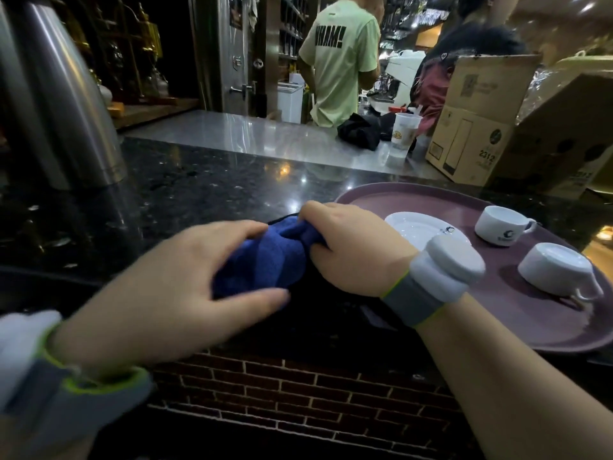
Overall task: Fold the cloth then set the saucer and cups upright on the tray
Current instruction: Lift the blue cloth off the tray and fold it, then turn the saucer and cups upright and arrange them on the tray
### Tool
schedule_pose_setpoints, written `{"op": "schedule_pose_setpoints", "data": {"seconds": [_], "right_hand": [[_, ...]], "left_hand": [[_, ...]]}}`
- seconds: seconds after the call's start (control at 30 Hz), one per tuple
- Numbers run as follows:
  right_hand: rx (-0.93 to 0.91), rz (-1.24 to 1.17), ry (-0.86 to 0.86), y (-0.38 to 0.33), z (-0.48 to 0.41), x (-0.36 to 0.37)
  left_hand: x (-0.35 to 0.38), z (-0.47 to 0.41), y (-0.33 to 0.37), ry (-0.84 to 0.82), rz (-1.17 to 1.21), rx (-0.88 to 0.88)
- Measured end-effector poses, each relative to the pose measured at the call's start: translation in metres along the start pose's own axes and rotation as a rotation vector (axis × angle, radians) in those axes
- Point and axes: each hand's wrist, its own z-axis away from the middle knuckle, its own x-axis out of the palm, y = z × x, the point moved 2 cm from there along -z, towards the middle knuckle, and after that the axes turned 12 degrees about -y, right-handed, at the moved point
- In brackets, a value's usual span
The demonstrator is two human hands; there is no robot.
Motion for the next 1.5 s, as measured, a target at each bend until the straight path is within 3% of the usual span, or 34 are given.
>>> {"op": "schedule_pose_setpoints", "data": {"seconds": [0.1, 0.23, 0.47, 0.6, 0.8, 0.93, 1.17, 1.23, 1.3, 1.37, 1.5], "right_hand": [[-0.008, -0.021, 0.029, -0.005, -0.007, -0.003], [-0.001, -0.056, 0.112, -0.003, -0.018, -0.018], [0.064, 0.077, 0.382, -0.007, -0.047, -0.044], [-0.055, 0.238, 0.240, -0.014, -0.043, -0.026], [-0.097, 0.265, -0.208, -0.027, -0.038, 0.019], [-0.043, 0.203, -0.284, -0.038, -0.032, 0.031], [0.047, -0.028, -0.285, -0.040, -0.016, 0.039], [-0.015, -0.048, -0.200, -0.034, -0.008, 0.032], [-0.070, -0.100, -0.031, -0.020, 0.007, 0.015], [-0.029, -0.119, 0.083, 0.001, 0.024, -0.004], [0.319, 0.002, 0.072, 0.067, 0.065, -0.028]], "left_hand": [[0.015, -0.008, 0.009, 0.176, -0.252, -0.090], [-0.011, -0.020, -0.009, 0.219, -0.238, -0.153], [-0.067, -0.056, -0.032, 0.275, -0.347, -0.021], [-0.060, -0.048, -0.053, 0.163, -0.417, 0.045], [-0.031, -0.025, -0.077, -0.182, -0.240, -0.024], [-0.022, -0.020, -0.070, -0.329, -0.138, -0.129], [-0.005, -0.035, -0.047, -0.254, -0.416, -0.382], [-0.001, -0.043, -0.029, -0.096, -0.595, -0.282], [0.007, -0.056, -0.002, 0.057, -0.499, -0.091], [0.015, -0.069, 0.022, 0.136, -0.196, 0.071], [0.042, -0.107, 0.060, 0.104, 0.067, 0.083]]}}
